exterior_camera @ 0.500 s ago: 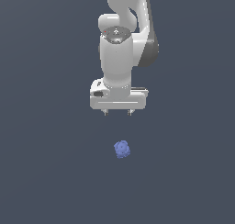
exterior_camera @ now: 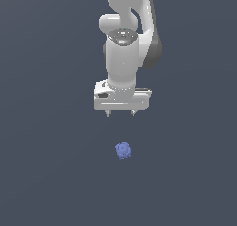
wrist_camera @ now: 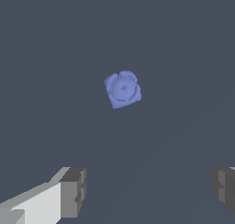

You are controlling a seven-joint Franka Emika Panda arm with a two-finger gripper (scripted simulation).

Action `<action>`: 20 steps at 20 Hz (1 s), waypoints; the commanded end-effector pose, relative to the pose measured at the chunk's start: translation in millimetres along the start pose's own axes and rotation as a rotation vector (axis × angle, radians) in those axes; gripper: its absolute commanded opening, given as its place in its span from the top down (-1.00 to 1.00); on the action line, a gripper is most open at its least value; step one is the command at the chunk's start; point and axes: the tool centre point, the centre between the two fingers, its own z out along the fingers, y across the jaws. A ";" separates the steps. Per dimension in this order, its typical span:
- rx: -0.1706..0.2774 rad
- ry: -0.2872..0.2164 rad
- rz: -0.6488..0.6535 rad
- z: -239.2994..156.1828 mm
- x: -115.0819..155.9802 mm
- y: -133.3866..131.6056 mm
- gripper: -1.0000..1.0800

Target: Pick up the object and move it to a goal position.

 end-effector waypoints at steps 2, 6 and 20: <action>-0.005 -0.003 -0.011 0.8 -1.2 -2.0 -0.92; -0.004 -0.003 -0.014 2.2 0.9 -1.5 -0.92; -0.005 -0.029 -0.133 42.6 38.8 -5.3 -0.92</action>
